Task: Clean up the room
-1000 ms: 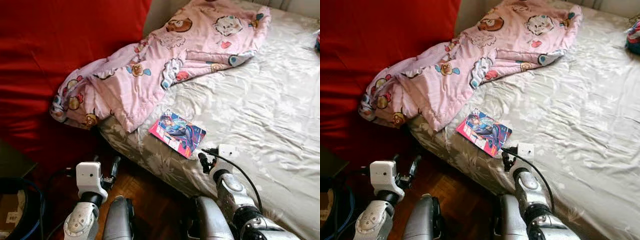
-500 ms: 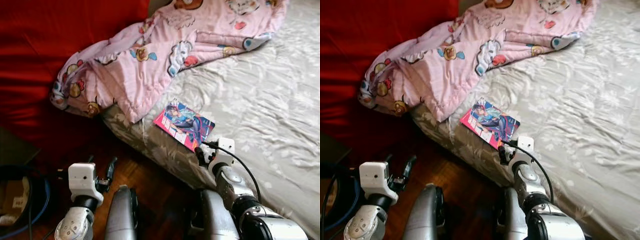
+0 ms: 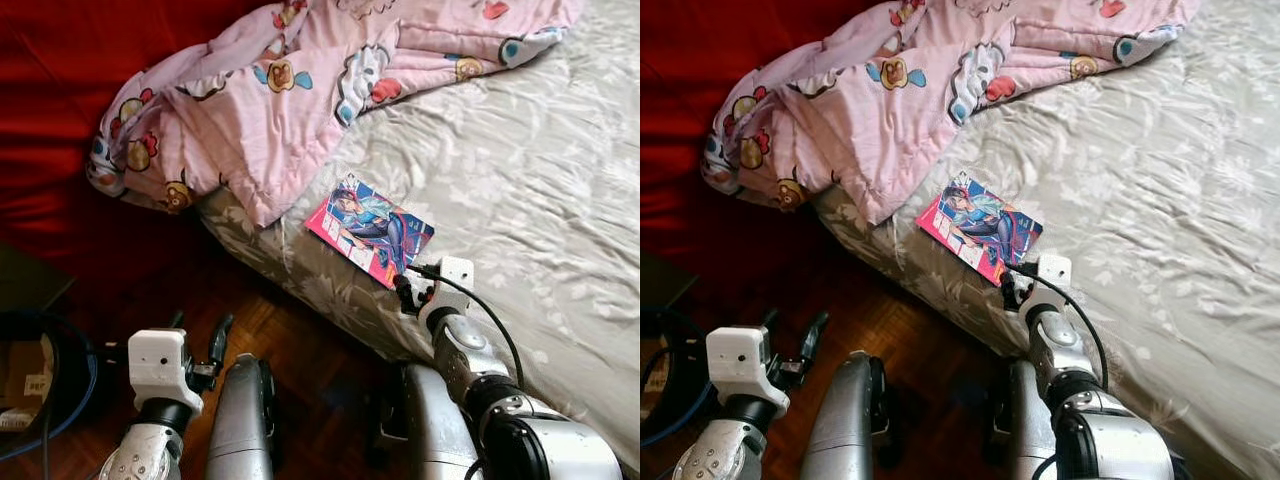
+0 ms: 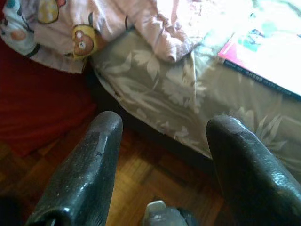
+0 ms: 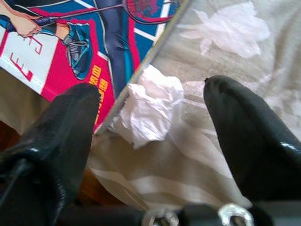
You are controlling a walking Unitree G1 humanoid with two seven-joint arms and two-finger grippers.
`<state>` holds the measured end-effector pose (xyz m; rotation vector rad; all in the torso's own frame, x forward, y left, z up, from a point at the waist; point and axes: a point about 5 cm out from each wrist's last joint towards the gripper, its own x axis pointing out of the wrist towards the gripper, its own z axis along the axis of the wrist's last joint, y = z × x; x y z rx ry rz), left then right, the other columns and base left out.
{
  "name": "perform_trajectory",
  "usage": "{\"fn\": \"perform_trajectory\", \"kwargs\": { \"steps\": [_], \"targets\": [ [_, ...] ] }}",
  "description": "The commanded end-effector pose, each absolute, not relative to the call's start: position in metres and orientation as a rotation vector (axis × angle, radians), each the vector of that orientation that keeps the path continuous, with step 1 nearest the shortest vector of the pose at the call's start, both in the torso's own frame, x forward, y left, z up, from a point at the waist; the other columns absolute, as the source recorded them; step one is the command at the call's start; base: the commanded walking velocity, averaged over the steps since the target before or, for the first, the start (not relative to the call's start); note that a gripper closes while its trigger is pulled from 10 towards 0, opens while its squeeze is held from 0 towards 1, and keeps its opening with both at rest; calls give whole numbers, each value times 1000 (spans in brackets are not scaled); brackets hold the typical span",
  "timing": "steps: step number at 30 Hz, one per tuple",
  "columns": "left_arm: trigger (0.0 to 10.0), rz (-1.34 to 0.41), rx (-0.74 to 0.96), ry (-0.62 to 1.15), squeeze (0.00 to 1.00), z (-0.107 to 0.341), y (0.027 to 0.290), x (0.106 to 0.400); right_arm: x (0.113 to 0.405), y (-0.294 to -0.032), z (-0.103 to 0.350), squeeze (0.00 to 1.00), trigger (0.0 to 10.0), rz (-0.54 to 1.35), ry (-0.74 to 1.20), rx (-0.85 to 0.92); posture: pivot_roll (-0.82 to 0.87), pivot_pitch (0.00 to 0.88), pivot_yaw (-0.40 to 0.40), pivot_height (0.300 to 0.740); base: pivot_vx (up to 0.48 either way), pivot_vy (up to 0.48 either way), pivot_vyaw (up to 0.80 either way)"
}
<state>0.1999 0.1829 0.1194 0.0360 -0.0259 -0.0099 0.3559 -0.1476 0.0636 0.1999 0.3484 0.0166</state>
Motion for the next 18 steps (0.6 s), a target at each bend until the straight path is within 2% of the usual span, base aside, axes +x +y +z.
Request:
{"fn": "perform_trajectory", "kwargs": {
  "steps": [1,2,9,10,11,12,18],
  "targets": [
    [10000,2,39,-4,0,118,184,194,348,-145,51,0,0,21,399,203,158,462,38,609,0,0,0],
    [10000,3,40,-2,0,119,184,194,348,-145,51,0,10000,25,402,198,160,462,37,609,0,0,0],
    [10000,11,42,7,0,119,184,192,347,-145,49,0,10000,26,412,183,163,459,35,609,0,0,0],
    [10000,11,42,8,0,119,184,192,347,-146,49,0,8902,26,412,179,163,459,35,609,0,0,0],
    [10000,12,42,9,0,119,184,192,347,-146,49,0,8902,26,413,175,164,458,34,609,0,0,0],
    [10000,12,42,9,0,119,184,191,347,-146,50,0,0,25,409,182,165,457,34,609,0,0,0],
    [10000,13,48,12,0,119,185,190,348,-145,52,0,0,31,398,188,172,455,38,609,0,0,0]
  ]
}}
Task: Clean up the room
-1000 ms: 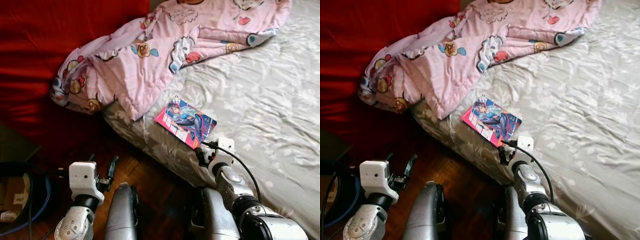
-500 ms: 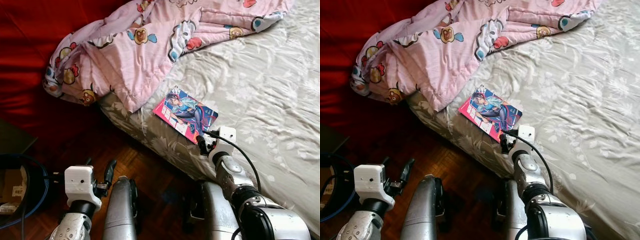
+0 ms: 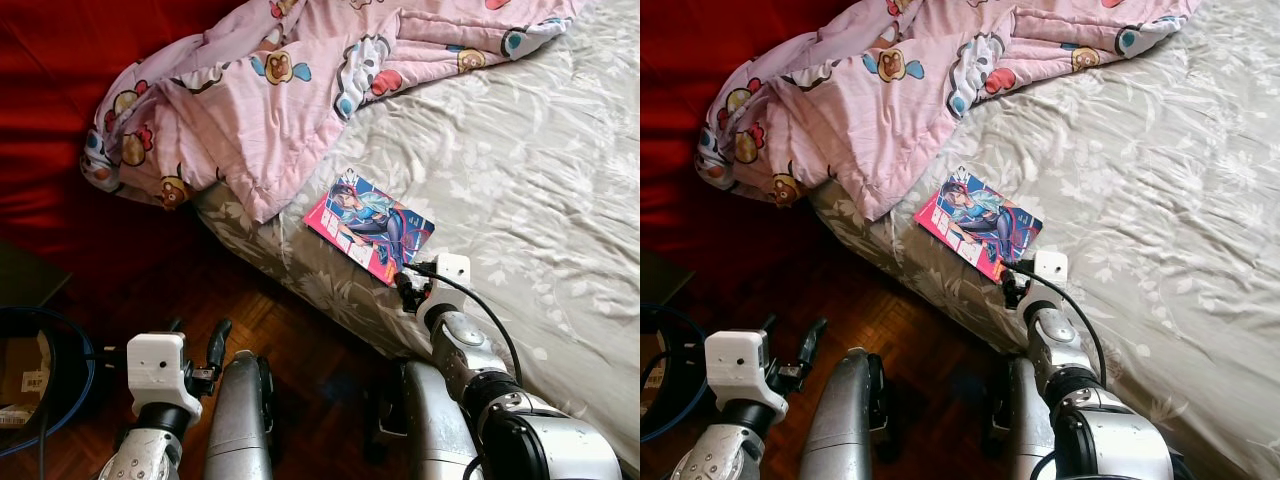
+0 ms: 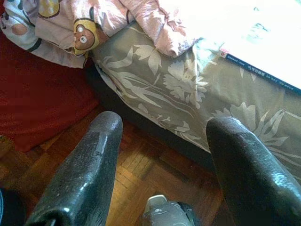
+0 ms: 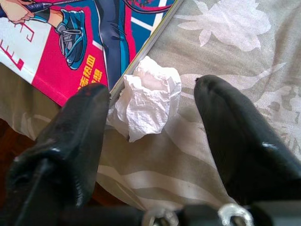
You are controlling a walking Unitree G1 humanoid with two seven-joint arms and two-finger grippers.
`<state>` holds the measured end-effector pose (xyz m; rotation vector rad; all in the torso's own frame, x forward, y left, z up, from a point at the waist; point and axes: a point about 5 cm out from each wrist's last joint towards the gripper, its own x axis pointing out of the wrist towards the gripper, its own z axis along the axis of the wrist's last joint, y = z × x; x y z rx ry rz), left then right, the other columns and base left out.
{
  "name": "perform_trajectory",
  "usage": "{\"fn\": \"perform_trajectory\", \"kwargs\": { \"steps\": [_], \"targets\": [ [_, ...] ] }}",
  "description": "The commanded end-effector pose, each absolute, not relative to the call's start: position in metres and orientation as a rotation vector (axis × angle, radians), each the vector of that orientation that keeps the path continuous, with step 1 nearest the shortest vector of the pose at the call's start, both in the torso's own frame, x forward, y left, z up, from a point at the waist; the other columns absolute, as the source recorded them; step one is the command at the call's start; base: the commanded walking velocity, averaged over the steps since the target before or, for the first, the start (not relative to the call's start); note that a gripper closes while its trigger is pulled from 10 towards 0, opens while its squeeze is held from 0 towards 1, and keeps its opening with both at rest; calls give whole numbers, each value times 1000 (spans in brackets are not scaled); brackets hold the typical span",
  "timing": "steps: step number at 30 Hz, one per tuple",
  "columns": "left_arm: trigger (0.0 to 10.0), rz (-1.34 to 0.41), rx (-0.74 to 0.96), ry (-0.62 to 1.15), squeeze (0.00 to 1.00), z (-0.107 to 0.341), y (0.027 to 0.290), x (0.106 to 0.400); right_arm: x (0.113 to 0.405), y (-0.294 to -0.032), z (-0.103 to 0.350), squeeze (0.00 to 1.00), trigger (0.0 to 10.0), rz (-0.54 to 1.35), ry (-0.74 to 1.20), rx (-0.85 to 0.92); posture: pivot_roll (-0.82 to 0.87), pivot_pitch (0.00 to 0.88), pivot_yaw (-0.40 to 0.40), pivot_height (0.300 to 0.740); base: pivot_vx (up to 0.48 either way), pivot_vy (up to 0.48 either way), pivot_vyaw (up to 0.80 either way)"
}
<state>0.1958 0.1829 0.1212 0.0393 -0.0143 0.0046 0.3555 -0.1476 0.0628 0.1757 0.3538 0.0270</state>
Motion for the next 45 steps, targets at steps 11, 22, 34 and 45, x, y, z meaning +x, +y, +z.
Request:
{"fn": "perform_trajectory", "kwargs": {
  "steps": [11,22,34,45],
  "targets": [
    [10000,23,88,10,0,121,194,192,347,-138,50,0,0,58,398,166,172,455,43,609,0,0,0],
    [10000,31,85,17,0,118,193,192,343,-140,45,0,0,55,416,155,168,455,41,609,0,0,0],
    [10000,35,84,24,0,115,194,194,339,-146,40,0,0,33,424,162,160,438,41,609,0,0,0],
    [10000,50,81,36,0,101,199,209,338,-152,39,0,0,6,402,200,138,350,33,609,0,0,0]
  ]
}}
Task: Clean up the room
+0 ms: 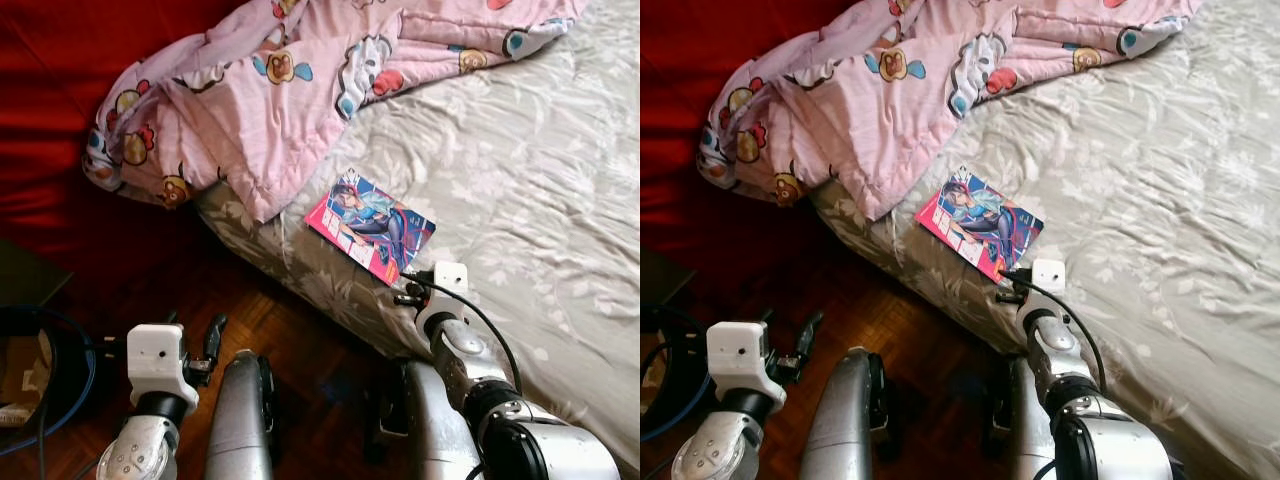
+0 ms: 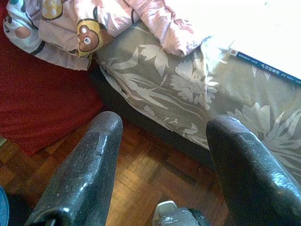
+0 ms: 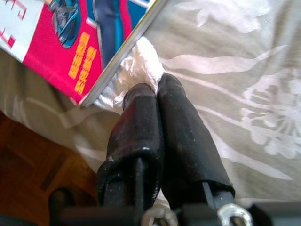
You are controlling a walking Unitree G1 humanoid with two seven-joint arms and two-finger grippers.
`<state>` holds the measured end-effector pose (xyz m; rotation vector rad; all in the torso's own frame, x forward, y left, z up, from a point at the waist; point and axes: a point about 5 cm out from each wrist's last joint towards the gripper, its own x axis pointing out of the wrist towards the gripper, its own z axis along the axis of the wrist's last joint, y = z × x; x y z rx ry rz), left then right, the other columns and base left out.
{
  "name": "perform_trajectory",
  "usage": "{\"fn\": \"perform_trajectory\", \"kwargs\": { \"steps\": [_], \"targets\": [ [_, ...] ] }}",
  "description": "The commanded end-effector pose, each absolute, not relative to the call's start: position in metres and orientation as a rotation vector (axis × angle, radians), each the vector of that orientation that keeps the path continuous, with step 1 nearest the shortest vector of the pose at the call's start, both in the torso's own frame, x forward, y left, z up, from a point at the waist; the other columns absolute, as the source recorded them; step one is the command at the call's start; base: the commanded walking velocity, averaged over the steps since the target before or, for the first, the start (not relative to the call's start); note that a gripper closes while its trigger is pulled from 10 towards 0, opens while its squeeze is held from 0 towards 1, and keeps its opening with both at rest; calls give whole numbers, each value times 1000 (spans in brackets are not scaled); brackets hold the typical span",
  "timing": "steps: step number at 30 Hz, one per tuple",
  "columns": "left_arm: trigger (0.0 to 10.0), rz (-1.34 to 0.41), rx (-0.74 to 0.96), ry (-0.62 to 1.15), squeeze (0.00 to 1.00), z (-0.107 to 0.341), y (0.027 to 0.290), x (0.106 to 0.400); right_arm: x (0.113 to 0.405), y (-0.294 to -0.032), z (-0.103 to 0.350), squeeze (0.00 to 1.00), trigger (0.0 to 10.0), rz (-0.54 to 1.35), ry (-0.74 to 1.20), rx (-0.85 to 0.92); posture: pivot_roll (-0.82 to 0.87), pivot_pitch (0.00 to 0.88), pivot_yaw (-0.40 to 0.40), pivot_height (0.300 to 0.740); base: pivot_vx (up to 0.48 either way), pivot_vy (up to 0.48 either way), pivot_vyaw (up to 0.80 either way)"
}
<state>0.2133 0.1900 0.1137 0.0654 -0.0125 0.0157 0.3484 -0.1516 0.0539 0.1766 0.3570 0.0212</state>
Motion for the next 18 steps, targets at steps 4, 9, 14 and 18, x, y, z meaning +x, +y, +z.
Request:
{"fn": "perform_trajectory", "kwargs": {
  "steps": [4,9,14,18],
  "targets": [
    [10000,64,78,53,0,93,202,211,338,-156,42,0,0,-16,364,241,126,332,29,609,0,0,0],
    [10000,80,65,81,0,78,206,222,335,-162,45,0,0,-25,259,299,66,269,12,609,0,0,0],
    [10000,98,33,140,0,53,206,231,313,-173,29,0,0,-32,215,264,-1,193,-4,609,0,0,0],
    [10000,95,24,178,0,36,203,231,293,-180,16,0,0,-24,202,229,-36,144,-8,609,0,0,0]
  ]
}}
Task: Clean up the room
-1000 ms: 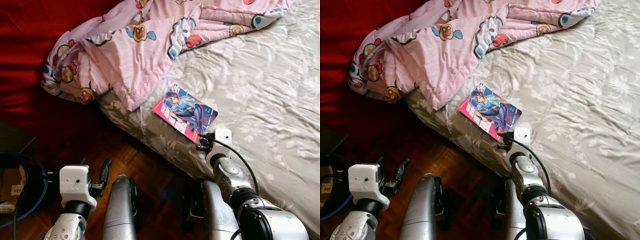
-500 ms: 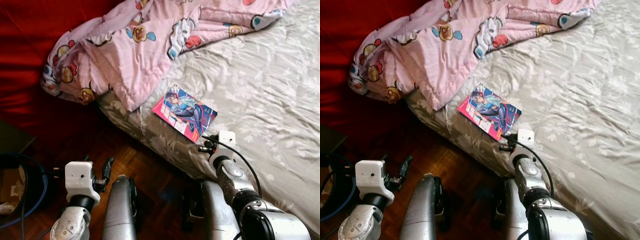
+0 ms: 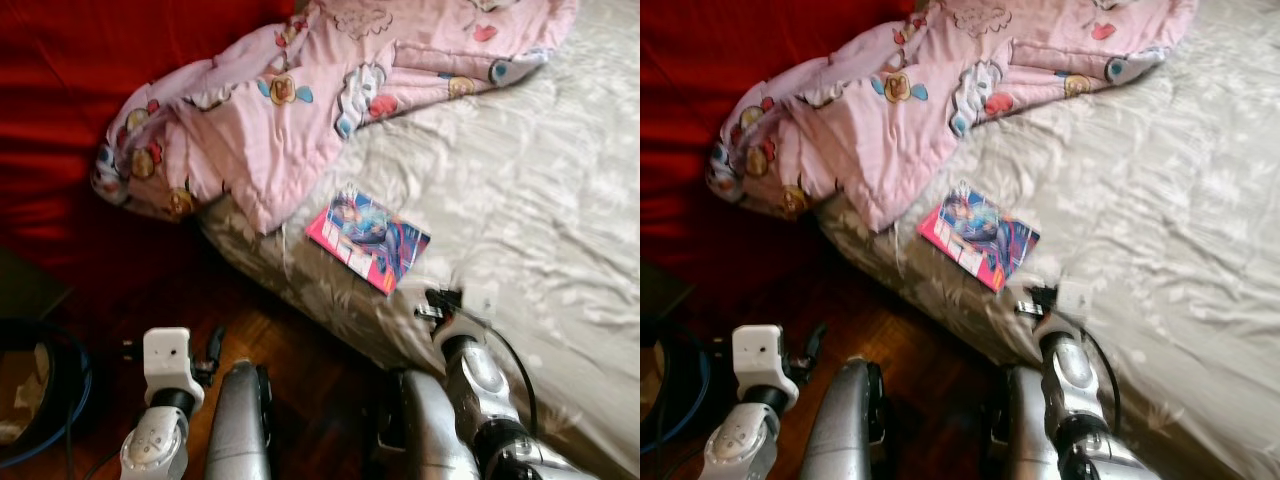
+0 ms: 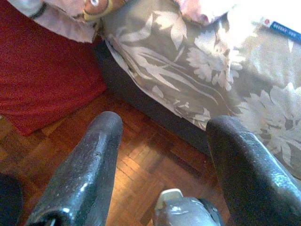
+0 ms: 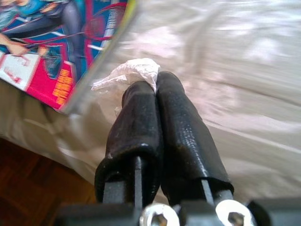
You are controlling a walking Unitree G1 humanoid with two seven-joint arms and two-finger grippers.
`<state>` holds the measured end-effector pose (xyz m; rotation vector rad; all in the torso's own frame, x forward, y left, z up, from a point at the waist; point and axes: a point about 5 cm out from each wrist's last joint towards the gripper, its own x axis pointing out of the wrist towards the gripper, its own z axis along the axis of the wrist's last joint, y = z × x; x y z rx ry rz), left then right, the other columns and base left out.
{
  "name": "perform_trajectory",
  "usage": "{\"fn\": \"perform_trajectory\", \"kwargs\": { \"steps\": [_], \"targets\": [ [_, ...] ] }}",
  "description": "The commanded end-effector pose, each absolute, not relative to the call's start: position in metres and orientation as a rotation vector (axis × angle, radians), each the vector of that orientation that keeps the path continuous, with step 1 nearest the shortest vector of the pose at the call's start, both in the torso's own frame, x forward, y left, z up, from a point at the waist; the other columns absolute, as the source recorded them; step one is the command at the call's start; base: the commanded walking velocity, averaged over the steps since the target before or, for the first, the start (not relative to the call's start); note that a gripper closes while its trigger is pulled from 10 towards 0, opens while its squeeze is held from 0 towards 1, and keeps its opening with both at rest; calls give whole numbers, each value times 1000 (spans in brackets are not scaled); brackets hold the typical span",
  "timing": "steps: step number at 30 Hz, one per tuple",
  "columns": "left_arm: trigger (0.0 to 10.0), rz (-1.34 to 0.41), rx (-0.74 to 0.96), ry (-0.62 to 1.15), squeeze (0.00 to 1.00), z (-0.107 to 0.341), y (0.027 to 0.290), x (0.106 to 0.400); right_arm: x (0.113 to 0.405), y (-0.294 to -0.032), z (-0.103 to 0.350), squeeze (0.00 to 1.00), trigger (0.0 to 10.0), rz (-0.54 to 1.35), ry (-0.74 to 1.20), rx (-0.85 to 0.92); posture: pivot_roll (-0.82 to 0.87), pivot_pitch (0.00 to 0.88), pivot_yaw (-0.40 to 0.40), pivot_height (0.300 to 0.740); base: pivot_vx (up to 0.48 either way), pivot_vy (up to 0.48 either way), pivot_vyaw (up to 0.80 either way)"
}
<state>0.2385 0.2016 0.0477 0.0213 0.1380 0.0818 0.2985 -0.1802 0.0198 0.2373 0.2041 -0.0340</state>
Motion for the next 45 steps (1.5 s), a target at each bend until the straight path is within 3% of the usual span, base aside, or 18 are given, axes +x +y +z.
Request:
{"fn": "perform_trajectory", "kwargs": {
  "steps": [1,2,3,11,20,30,45],
  "targets": [
    [10000,97,20,214,0,24,202,231,279,-183,5,0,8157,-14,225,204,-46,123,-9,609,0,0,0],
    [10000,97,20,214,0,24,202,231,279,-183,5,0,8157,-14,225,204,-46,123,-9,609,0,0,0],
    [10000,97,19,240,0,15,201,231,270,-186,-4,0,10000,-35,270,202,-50,96,-10,609,0,0,0],
    [10000,105,22,308,0,-6,203,235,255,-188,-25,0,10000,-46,419,204,-50,0,-15,619,0,0,0],
    [10000,136,17,434,0,-28,206,233,237,-192,-47,0,10000,-65,623,160,-36,0,-28,674,0,0,0],
    [10000,158,27,565,0,-45,209,226,236,-190,-51,0,10000,-64,702,137,-35,0,-39,734,0,0,0],
    [10000,167,0,718,0,-59,211,215,220,-193,-63,0,10000,-123,809,120,-34,0,-15,740,0,0,0]
  ]
}}
